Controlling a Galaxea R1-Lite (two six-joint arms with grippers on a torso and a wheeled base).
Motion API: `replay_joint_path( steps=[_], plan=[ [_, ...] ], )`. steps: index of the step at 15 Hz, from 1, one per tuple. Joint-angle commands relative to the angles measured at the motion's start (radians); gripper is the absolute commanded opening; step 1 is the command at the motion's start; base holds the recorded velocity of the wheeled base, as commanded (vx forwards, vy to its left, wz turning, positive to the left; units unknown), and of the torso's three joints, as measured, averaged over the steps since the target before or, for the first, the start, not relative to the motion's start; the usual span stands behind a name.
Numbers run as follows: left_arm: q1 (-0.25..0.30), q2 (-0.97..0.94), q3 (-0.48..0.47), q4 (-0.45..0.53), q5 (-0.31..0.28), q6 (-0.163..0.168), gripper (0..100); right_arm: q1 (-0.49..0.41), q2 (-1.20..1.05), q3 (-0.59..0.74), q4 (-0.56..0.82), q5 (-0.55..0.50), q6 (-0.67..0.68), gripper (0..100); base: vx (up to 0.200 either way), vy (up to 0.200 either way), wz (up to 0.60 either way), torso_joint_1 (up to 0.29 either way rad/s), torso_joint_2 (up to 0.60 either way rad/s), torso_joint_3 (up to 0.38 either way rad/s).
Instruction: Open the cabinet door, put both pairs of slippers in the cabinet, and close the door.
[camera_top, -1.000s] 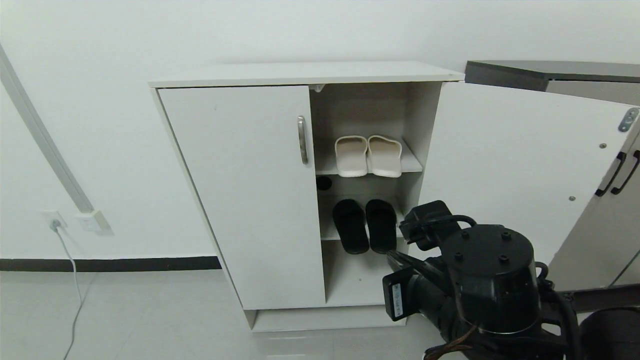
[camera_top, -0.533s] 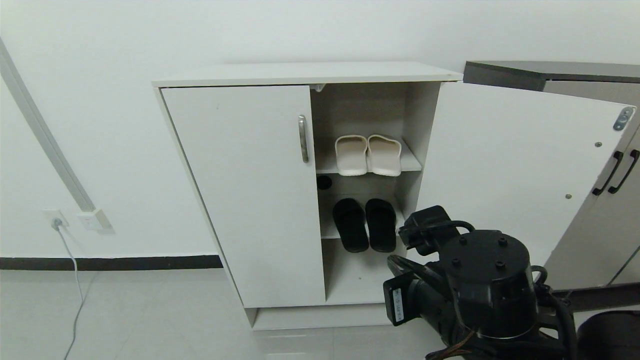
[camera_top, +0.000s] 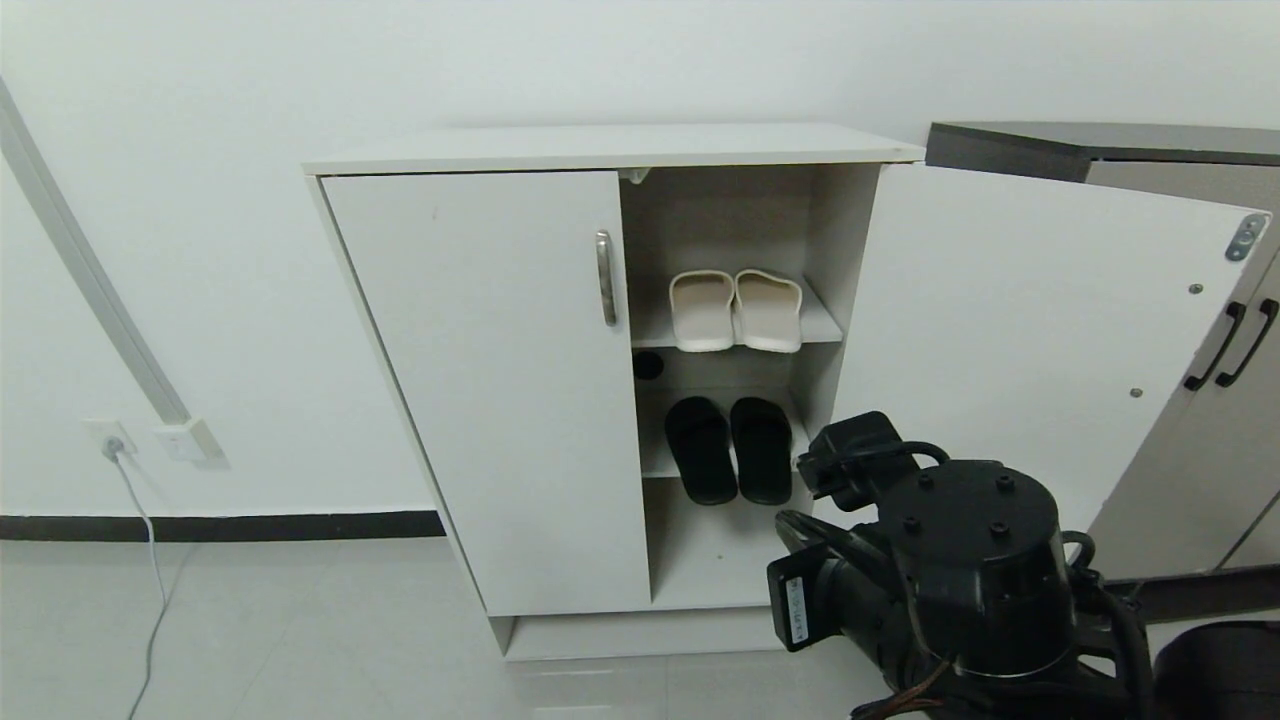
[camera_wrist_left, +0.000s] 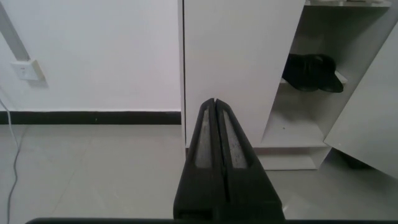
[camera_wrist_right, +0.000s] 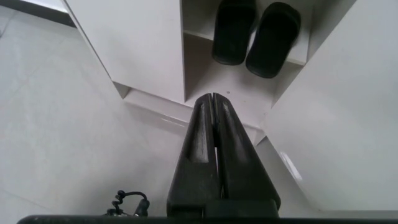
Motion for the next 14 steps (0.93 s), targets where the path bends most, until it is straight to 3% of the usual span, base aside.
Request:
replay_joint_path(
  steps=[1, 5, 14],
  plan=[
    [0.0, 0.001, 0.0, 0.0, 0.001, -0.001, 0, 0.0, 0.003, 0.0, 0.0, 0.0, 0.0, 0, 0.0, 0.0, 0.0, 0.0, 0.0, 0.0],
    [0.0, 0.001, 0.0, 0.0, 0.001, -0.001, 0, 0.0, 0.003, -0.002, 0.0, -0.001, -0.002, 0, 0.0, 0.0, 0.0, 0.005, -0.08, -0.133],
    [0.0, 0.001, 0.0, 0.0, 0.001, -0.001, 0, 0.0, 0.006, 0.0, 0.0, -0.001, -0.002, 0, 0.0, 0.0, 0.0, 0.079, -0.46, -0.351]
  ],
)
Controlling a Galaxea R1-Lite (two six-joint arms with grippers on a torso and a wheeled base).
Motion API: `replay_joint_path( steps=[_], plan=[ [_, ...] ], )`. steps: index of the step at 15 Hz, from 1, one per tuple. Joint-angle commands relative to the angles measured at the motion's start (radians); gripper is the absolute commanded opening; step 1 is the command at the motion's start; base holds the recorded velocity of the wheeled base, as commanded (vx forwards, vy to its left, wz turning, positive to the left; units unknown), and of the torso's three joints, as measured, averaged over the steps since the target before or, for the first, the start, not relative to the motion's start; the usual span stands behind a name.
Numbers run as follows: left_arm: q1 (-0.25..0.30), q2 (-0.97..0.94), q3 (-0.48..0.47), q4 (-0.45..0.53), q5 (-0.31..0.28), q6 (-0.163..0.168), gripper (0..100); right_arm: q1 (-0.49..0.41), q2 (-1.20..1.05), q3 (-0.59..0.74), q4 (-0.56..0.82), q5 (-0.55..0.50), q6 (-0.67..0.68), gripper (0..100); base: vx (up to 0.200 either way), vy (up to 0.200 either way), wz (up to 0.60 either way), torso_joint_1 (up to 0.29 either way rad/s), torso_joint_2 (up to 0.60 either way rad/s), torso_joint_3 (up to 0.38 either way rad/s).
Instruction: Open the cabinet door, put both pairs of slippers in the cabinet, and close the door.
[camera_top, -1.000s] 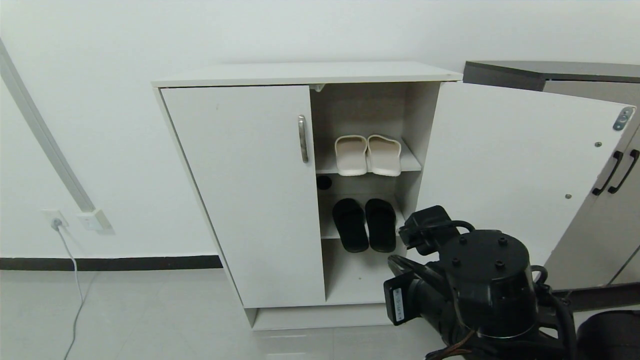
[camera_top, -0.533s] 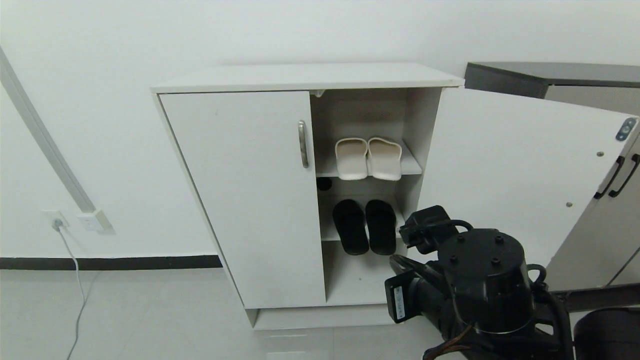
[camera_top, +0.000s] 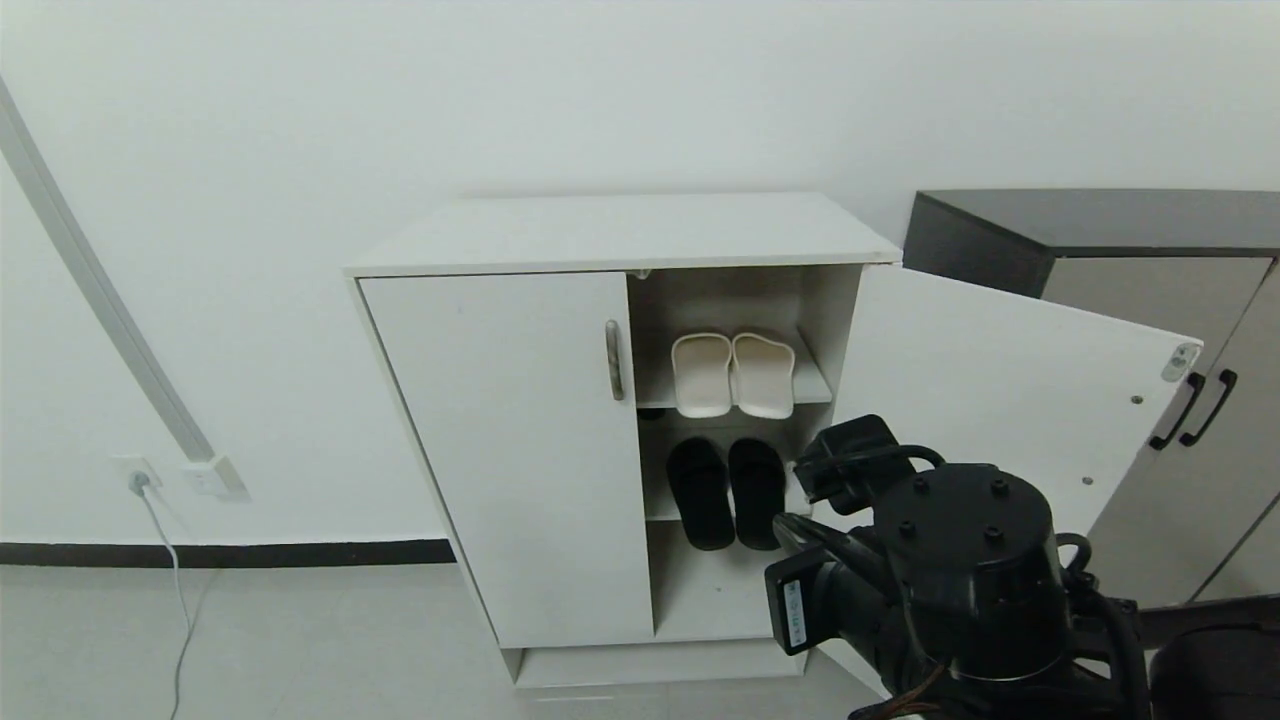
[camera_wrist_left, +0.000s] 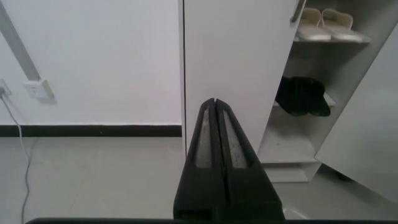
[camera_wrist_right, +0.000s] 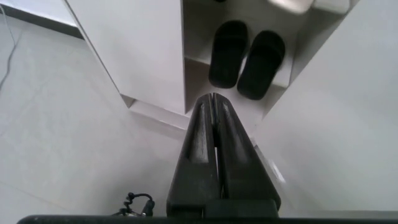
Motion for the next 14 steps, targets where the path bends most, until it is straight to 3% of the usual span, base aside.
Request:
replay_joint_path(
  steps=[1, 14],
  plan=[
    [0.001, 0.001, -0.001, 0.0, 0.0, -0.001, 0, 0.0, 0.002, 0.0, 0.0, 0.0, 0.0, 0, 0.0, 0.0, 0.0, 0.139, -0.46, -0.339],
    [0.001, 0.001, -0.001, 0.0, -0.003, -0.001, 0, -0.001, -0.001, 0.0, 0.0, 0.0, 0.0, 0, 0.0, 0.0, 0.0, 0.183, -0.5, -0.317]
  ],
)
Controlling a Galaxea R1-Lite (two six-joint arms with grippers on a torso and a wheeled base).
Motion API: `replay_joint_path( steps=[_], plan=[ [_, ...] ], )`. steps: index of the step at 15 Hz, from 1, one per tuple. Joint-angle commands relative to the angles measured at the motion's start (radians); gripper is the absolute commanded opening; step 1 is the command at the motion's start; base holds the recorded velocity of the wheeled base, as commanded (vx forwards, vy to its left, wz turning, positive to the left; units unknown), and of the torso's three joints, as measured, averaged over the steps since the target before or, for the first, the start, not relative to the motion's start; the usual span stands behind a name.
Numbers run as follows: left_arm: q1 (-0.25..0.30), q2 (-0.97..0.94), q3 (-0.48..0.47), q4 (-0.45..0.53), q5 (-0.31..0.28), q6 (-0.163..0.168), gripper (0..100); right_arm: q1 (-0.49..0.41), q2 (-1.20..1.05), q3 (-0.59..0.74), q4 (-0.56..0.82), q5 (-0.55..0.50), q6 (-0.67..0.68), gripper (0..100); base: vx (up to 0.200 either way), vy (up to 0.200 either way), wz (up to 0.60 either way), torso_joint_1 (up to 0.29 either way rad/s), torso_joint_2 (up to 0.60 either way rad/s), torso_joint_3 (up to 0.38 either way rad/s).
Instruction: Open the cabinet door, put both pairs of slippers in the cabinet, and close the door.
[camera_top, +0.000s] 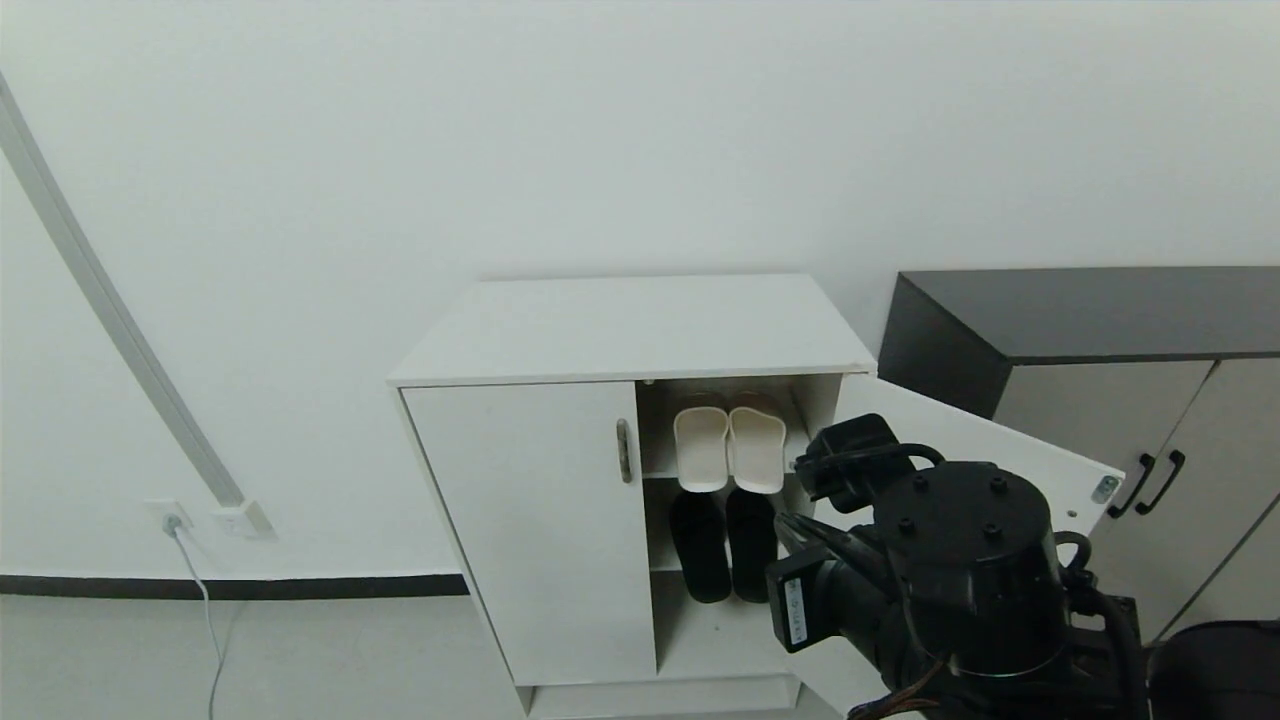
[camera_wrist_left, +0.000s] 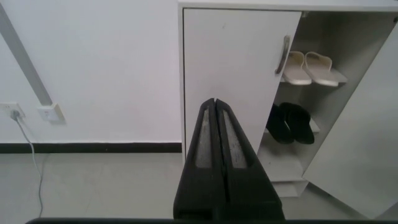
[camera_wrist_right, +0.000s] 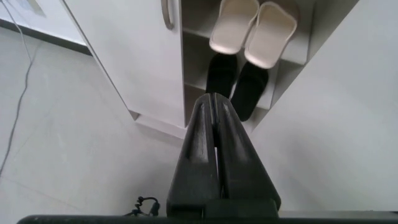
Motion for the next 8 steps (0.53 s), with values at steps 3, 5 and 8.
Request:
replay_joint_path(
  steps=[3, 5, 8],
  plan=[
    [0.0, 0.001, 0.0, 0.0, 0.0, 0.0, 0, -0.001, -0.001, 0.001, -0.001, 0.0, 0.0, 0, 0.0, 0.0, 0.0, 0.232, -0.56, -0.321],
    [0.0, 0.001, 0.0, 0.0, 0.0, 0.0, 0, -0.006, 0.0, 0.001, -0.001, 0.0, 0.0, 0, 0.0, 0.0, 0.0, 0.259, -0.58, -0.332],
    [0.0, 0.001, 0.0, 0.0, 0.0, 0.0, 0, -0.011, 0.003, 0.0, -0.001, 0.001, 0.0, 0, 0.0, 0.0, 0.0, 0.269, -0.59, -0.334]
  ],
)
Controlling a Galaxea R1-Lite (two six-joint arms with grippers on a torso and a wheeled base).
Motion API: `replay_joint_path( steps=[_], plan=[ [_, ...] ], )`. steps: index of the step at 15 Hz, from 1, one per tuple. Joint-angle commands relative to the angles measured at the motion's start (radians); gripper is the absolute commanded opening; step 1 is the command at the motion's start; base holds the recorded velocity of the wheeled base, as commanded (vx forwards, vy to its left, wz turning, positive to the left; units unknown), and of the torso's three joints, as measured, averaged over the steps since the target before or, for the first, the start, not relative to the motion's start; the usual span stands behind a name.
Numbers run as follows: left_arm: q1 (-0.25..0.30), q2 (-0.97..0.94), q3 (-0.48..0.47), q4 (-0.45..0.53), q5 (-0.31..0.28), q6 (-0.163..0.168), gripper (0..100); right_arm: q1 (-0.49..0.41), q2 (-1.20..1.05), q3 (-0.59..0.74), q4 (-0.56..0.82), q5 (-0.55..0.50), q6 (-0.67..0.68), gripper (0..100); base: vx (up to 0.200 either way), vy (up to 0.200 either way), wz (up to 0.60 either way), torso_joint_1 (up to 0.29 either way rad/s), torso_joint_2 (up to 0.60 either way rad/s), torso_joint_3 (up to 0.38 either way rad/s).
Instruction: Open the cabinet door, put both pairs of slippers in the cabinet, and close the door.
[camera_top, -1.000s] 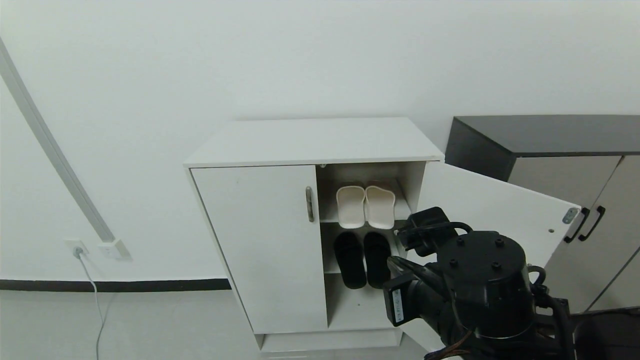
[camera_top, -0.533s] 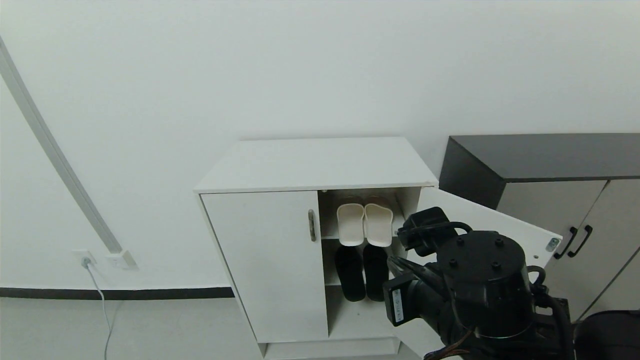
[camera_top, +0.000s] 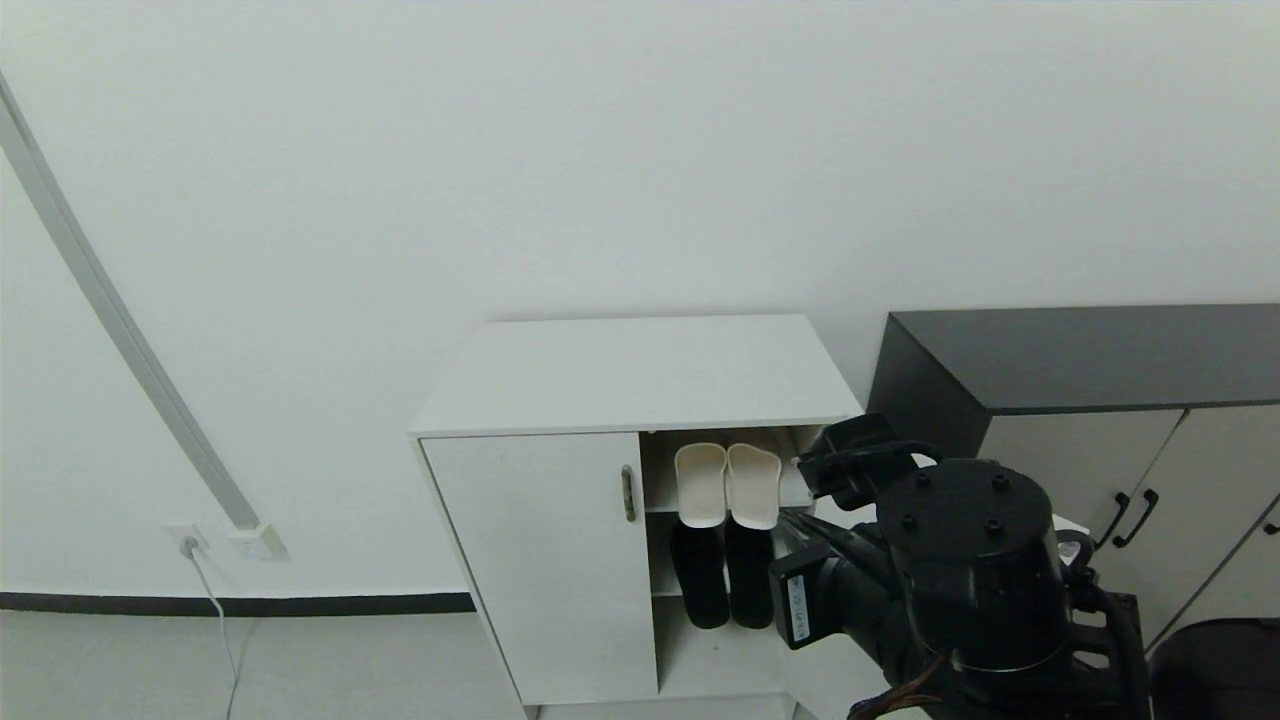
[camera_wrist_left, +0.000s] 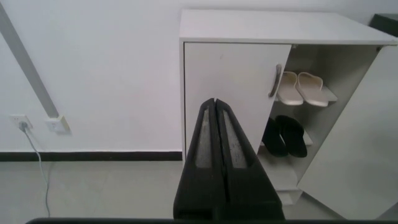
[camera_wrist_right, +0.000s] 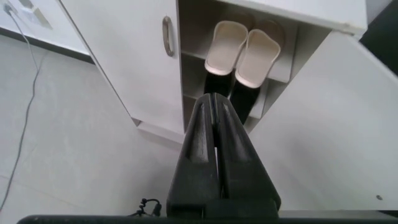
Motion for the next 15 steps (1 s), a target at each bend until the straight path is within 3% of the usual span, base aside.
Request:
replay_joint_path(
  steps=[1, 4, 13, 15],
  plan=[
    [0.0, 0.001, 0.0, 0.0, 0.0, 0.0, 0, -0.009, 0.006, -0.001, 0.0, 0.002, 0.001, 0, 0.0, 0.0, 0.0, 0.217, -0.48, -0.256],
    [0.0, 0.001, 0.0, 0.0, 0.0, 0.0, 0, -0.024, 0.017, -0.001, -0.002, 0.004, 0.001, 0, 0.0, 0.0, 0.0, 0.119, -0.26, -0.136],
    [0.0, 0.001, 0.0, 0.0, 0.0, 0.0, 0, -0.029, 0.02, 0.005, 0.0, 0.022, 0.001, 0, 0.0, 0.0, 0.0, 0.0, 0.0, 0.0],
    [0.0, 0.001, 0.0, 0.0, 0.002, 0.0, 0, -0.029, 0.022, 0.005, 0.0, 0.024, 0.001, 0, 0.0, 0.0, -0.6, 0.0, 0.0, 0.002]
  ],
)
